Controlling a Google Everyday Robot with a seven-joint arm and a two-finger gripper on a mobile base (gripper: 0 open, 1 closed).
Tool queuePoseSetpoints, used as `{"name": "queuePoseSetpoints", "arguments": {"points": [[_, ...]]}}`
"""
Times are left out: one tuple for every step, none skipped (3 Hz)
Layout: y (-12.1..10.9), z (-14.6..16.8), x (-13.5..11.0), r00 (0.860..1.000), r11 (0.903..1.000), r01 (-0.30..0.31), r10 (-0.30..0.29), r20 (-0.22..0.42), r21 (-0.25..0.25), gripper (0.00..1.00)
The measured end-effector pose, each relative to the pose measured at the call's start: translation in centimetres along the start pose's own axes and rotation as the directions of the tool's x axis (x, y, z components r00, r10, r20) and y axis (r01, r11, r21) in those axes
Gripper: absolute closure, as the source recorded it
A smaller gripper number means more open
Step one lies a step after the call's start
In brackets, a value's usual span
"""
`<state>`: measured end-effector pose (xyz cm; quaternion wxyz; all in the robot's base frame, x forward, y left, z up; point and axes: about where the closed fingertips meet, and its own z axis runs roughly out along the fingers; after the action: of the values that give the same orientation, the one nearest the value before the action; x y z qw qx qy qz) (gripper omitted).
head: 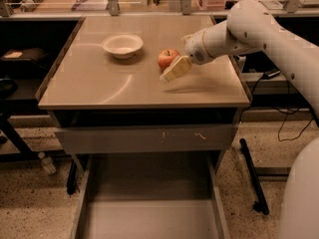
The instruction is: Place apple into middle drawer
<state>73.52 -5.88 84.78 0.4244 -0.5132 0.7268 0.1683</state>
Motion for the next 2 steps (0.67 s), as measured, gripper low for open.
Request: {"name": "queuePoseSetpoints", "arguments": {"points": [[0.03, 1.10, -0.33, 0.999, 0.9977, -0.032, 0.034, 0.040, -0.059, 0.00], [0.01, 1.10, -0.48, 0.998, 0.9974, -0.033, 0.036, 0.044, -0.065, 0.20]]}}
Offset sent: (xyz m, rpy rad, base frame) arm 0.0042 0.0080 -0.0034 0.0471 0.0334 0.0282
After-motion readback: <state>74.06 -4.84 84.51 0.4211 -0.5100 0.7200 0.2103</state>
